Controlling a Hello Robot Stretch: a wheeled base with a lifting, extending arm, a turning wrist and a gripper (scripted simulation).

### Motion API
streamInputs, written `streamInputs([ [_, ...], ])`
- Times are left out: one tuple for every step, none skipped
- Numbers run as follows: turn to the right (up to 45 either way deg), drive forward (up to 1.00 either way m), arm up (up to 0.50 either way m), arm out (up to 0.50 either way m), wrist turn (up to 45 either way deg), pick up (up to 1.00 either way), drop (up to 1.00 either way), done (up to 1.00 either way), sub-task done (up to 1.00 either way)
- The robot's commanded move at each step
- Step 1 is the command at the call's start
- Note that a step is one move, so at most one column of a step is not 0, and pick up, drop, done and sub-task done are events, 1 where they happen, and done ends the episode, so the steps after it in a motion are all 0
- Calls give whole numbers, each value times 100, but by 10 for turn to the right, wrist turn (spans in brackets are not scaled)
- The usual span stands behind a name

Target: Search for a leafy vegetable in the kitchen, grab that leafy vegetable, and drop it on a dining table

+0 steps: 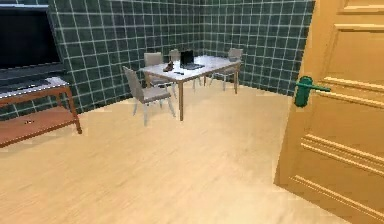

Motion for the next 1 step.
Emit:
streamInputs([
  [0, 100, 0, 0, 0, 0, 0, 0, 0],
])
